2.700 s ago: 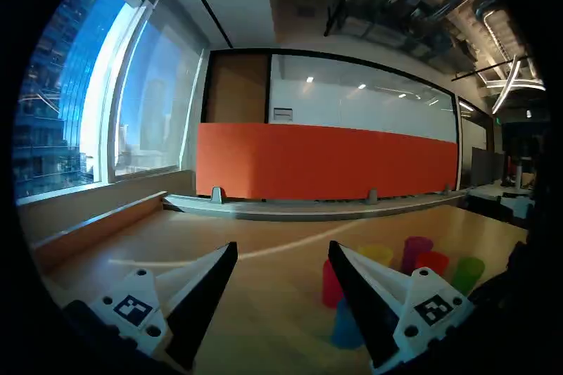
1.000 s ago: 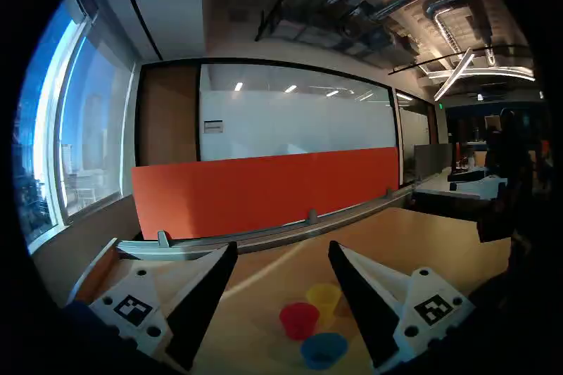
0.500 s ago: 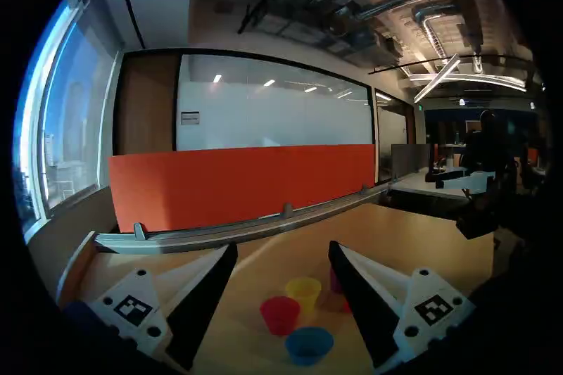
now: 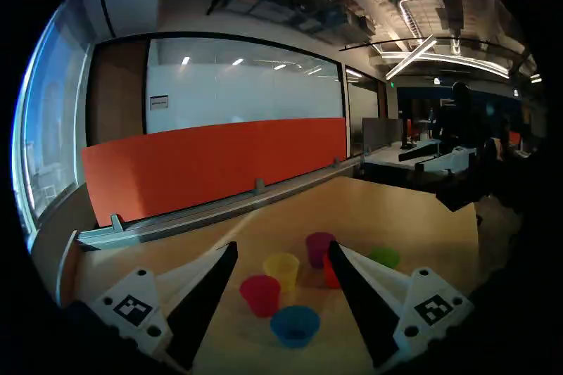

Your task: Pour water

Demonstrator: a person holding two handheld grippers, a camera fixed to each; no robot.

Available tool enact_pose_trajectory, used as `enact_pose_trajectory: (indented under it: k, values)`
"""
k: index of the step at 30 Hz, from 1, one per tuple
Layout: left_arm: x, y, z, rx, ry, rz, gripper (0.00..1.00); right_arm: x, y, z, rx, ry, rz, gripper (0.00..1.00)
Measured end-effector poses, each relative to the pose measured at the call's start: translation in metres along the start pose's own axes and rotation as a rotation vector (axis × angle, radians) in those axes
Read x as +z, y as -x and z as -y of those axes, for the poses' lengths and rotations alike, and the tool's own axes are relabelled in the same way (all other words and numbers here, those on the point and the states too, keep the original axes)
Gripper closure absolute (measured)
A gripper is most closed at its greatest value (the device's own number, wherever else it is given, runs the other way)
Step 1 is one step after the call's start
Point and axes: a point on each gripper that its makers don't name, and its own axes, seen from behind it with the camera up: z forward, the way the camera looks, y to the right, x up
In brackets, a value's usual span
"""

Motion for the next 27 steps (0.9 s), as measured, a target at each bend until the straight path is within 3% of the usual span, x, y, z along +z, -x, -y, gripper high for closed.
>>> enact_pose_trajectory:
  k: [12, 27]
  values:
    - [0.005, 0.032, 0.001, 0.009, 0.021, 0.08, 0.04, 0.006, 0.044, 0.011, -0.068, -0.058, 0.121, 0.0]
    - [0.009, 0.08, -0.008, 0.003, 0.057, 0.168, 0.04, 0.013, 0.09, 0.016, -0.069, -0.095, 0.213, 0.0]
